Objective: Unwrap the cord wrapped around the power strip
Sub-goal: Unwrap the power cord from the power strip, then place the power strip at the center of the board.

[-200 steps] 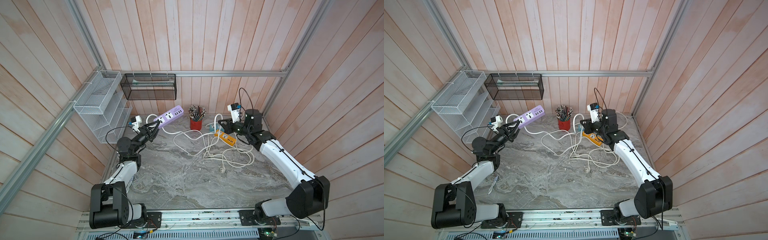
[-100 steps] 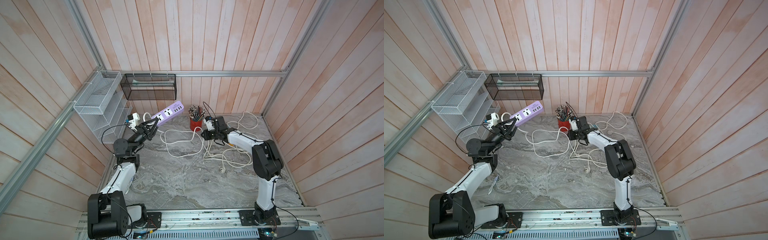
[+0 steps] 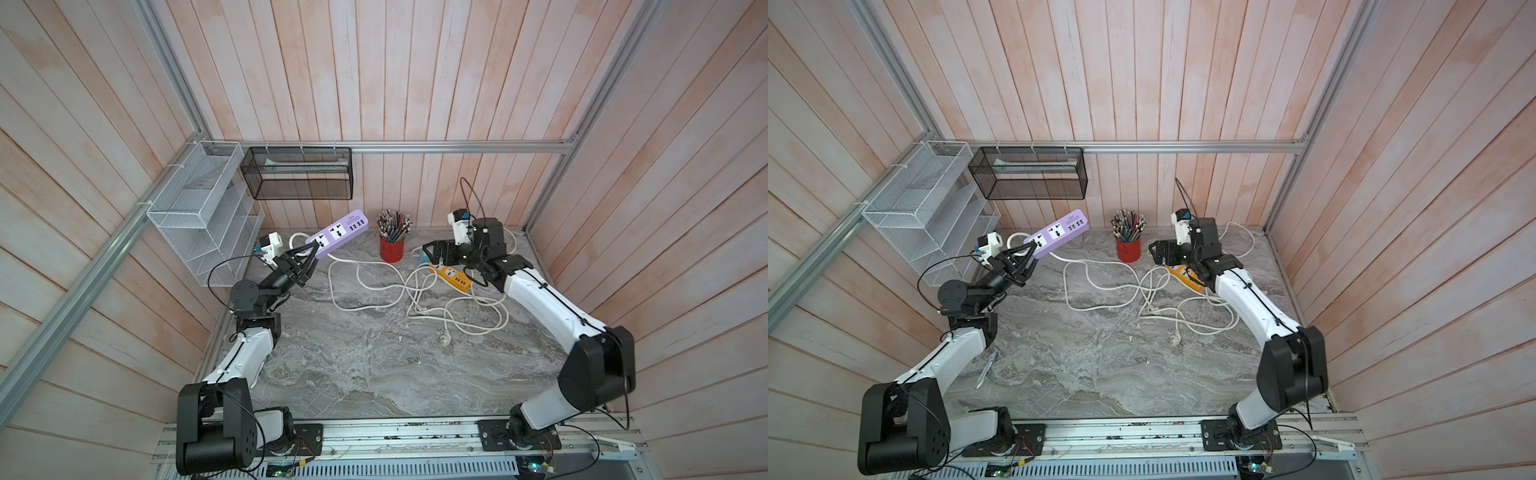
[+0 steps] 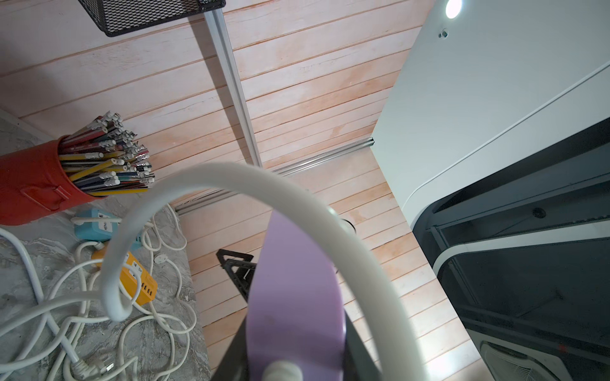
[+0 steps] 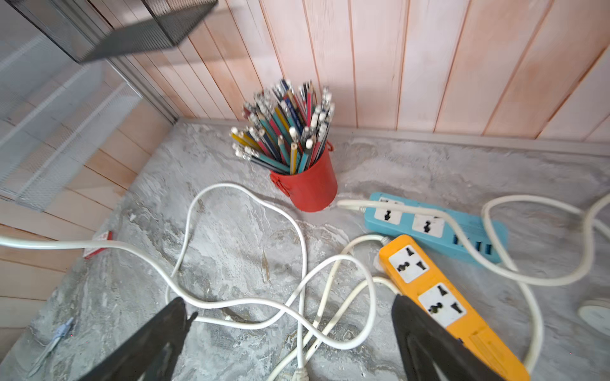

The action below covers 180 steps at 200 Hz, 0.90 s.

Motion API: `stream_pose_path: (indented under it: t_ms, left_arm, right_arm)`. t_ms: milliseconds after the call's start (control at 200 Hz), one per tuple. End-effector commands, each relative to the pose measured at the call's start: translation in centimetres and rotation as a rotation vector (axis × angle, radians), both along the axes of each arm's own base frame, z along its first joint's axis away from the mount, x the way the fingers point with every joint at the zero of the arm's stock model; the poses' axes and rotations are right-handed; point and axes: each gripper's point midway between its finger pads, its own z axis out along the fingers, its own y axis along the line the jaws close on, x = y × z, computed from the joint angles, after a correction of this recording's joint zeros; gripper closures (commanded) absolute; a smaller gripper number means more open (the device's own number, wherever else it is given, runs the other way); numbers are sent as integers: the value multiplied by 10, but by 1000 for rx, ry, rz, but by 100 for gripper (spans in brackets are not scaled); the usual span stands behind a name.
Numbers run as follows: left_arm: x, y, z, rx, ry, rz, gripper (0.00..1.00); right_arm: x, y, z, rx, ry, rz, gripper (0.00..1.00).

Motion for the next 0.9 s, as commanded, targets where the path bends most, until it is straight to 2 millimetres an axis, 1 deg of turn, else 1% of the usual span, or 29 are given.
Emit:
stream_pose_path:
  t_ms: [0, 80, 175, 215, 295, 350, 430, 595, 695, 795, 895]
  left_arm:
    - [-9, 1, 14, 7, -84, 8, 100]
    - [-12, -1, 13, 12, -81, 6, 100]
    - [-17, -3, 9, 15, -72, 3, 100]
    - [-20, -5, 6, 15, -67, 0, 100]
    - [-23, -10, 2, 16, -60, -10, 100]
    - [-26, -15, 0, 16, -58, -22, 100]
    - [-28, -25, -4, 16, -56, -47, 100]
    - [-32, -39, -5, 19, -66, -81, 100]
    - [-35, -49, -8, 24, -63, -104, 100]
    - [-37, -51, -15, 24, -48, -107, 100]
    - [-39, -52, -17, 24, -46, -110, 100]
  right_arm:
    - [-20, 2, 2, 137, 59, 82, 2]
    - [-31, 16, 26, 261, 47, 174, 2]
    - [-47, 43, 49, 434, 63, 322, 2]
    - [-52, 55, 54, 491, 81, 366, 2]
    - [-60, 77, 63, 541, 90, 443, 2]
    - [-65, 89, 68, 574, 98, 487, 2]
    - [-71, 104, 83, 627, 98, 545, 2]
    - [-74, 130, 93, 661, 118, 602, 2]
    - [-72, 138, 100, 695, 120, 621, 2]
    - [-70, 145, 105, 716, 125, 639, 2]
    - [-71, 153, 108, 723, 128, 662, 4]
